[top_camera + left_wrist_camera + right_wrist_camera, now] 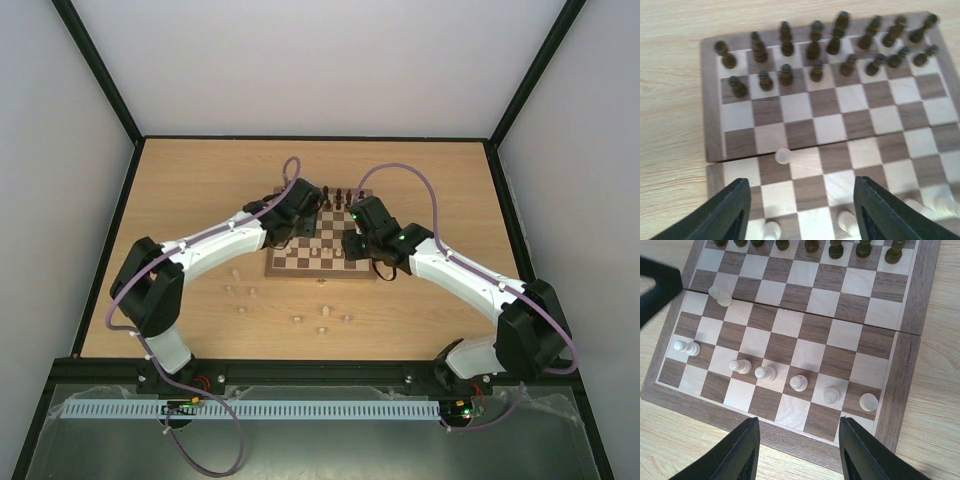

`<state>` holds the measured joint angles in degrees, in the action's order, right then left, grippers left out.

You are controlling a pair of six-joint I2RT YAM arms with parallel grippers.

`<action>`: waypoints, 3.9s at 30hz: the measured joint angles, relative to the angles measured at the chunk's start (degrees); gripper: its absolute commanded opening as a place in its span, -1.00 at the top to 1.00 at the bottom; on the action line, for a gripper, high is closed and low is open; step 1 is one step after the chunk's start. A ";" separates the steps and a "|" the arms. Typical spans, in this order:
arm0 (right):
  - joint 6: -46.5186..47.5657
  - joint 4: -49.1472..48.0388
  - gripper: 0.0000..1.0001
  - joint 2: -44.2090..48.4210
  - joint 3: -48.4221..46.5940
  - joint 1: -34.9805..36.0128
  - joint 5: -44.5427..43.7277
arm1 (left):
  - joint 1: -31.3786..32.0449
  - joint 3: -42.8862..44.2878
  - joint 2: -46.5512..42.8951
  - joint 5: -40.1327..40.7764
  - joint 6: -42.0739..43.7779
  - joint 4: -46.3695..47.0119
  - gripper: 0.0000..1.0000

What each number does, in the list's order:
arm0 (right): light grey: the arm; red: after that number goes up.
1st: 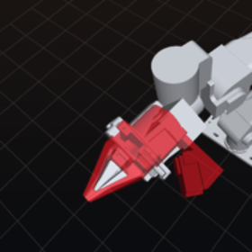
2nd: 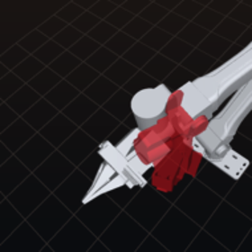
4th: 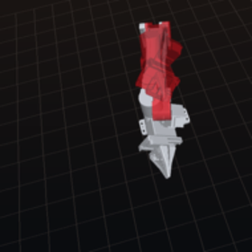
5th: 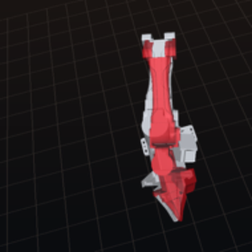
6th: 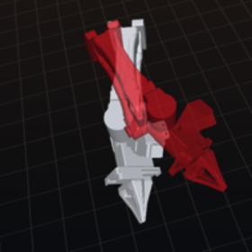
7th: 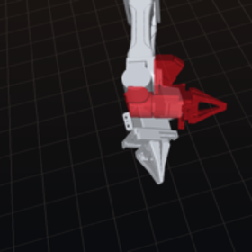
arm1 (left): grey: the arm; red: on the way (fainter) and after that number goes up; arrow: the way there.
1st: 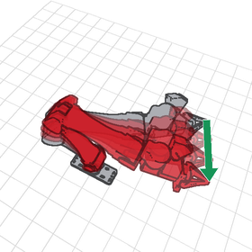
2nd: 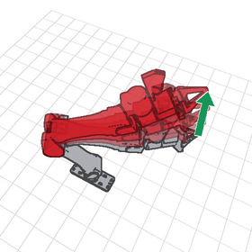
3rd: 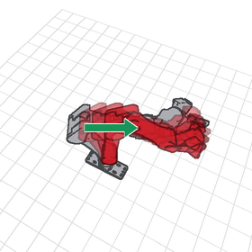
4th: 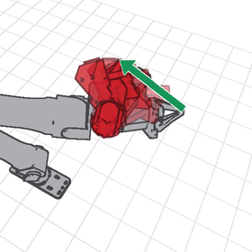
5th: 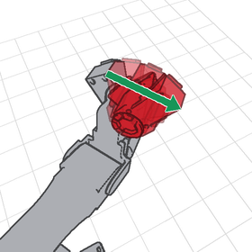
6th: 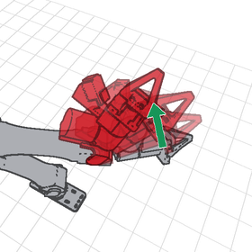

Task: Set up the chess pieces on the board
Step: Pick up the chess piece from the chessboard, then place the chess piece on the chessboard.

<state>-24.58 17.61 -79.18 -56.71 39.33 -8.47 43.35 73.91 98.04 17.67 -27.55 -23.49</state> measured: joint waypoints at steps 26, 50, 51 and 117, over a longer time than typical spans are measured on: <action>0.00 -0.50 0.11 -0.96 0.00 0.00 0.85 | -5.18 1.46 11.47 -0.55 1.62 2.75 0.38; 0.02 -1.11 0.11 -1.88 0.00 0.00 1.01 | -5.51 1.46 13.77 -2.49 1.77 3.89 0.67; 0.00 -1.14 0.11 -1.88 0.00 0.00 1.03 | -5.51 1.46 13.77 -2.49 1.81 3.89 0.69; 0.02 -1.22 0.11 -1.95 0.00 0.00 2.03 | 2.01 -7.13 6.32 -4.09 -1.01 3.39 0.68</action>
<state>-24.56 16.38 -81.12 -56.71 39.33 -6.44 45.36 66.78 104.36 13.58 -28.56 -20.10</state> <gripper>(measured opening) 0.442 0.149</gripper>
